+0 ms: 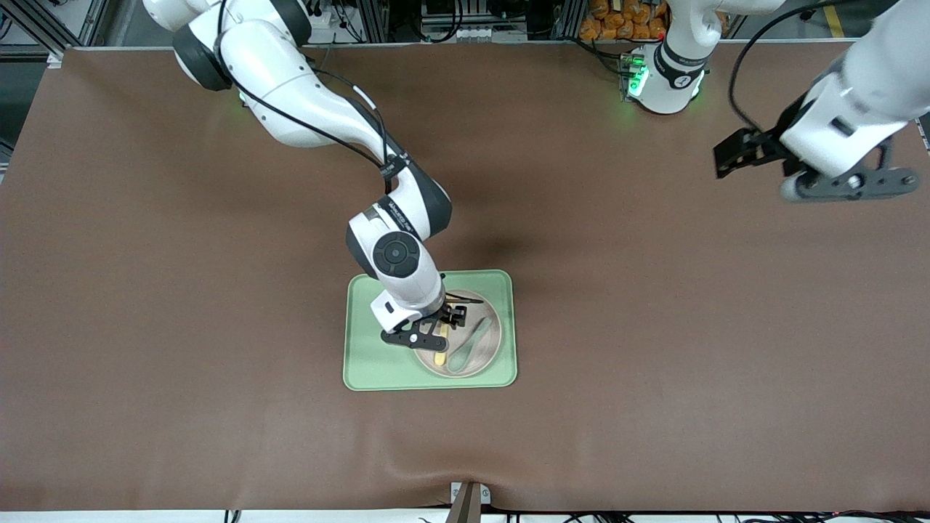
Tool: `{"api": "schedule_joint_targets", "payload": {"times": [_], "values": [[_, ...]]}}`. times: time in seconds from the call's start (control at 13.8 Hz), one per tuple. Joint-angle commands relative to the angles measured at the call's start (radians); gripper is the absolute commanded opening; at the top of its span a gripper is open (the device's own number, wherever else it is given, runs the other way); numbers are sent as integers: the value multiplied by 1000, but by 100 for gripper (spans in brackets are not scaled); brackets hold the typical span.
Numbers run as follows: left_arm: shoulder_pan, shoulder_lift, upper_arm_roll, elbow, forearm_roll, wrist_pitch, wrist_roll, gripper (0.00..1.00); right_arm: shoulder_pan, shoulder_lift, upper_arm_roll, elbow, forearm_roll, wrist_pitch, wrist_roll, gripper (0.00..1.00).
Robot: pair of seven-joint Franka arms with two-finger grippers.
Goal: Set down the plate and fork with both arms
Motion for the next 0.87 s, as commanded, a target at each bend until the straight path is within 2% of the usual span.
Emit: {"api": "schedule_joint_targets", "payload": {"times": [0.0,0.29,0.58,0.65,0.73,0.8], "values": [[64,-53,-5,-25,-15,-23,72,100,8,31,-8,54,-25,-9,21,61],[136,-54,-5,-39,-11,-17,75,100,13,53,-6,54,-59,-6,25,57],[136,-54,-6,-54,-4,66,52,100,31,63,-8,52,-64,-6,27,52],[135,-52,-8,-57,-4,89,43,100,31,64,-8,52,-64,-4,30,48],[133,-52,-11,-62,-4,113,8,100,33,66,-8,51,-64,-3,29,39],[133,-54,-12,-69,-6,132,-12,100,33,66,-8,48,-64,-4,28,35]]}}
